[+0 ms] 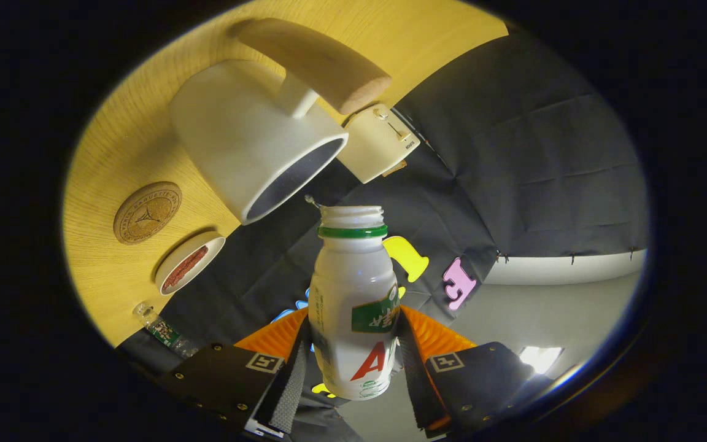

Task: Take the bottle from table, then pour the juice into the cup, finally place the bottle on the coaster

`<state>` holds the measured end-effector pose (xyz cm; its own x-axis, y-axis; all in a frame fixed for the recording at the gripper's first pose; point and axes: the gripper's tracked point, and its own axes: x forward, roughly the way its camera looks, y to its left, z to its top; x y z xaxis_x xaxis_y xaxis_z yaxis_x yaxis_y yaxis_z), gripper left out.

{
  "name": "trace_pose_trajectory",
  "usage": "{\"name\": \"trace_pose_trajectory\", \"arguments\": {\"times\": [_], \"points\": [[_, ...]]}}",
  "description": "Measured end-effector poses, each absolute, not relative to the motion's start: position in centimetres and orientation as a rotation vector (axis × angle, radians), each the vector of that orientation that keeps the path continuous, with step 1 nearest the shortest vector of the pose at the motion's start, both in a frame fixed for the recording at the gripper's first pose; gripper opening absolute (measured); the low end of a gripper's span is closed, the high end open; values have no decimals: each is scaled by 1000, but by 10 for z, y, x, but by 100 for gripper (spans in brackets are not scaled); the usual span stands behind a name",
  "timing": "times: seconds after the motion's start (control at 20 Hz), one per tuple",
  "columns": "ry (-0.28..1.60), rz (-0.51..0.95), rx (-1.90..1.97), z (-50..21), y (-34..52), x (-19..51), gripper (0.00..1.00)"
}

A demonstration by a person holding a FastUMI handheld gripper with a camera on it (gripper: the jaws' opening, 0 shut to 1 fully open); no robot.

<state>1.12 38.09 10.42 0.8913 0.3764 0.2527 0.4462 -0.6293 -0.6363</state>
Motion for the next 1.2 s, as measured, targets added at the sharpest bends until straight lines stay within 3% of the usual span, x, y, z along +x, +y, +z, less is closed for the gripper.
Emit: {"name": "trace_pose_trajectory", "arguments": {"times": [0.65, 1.0, 1.2], "points": [[-576, -124, -2319, 98, 376, 14, 71], [-398, -27, -1999, 97, 349, 23, 72], [-413, -39, -1970, 104, 347, 18, 71]]}}
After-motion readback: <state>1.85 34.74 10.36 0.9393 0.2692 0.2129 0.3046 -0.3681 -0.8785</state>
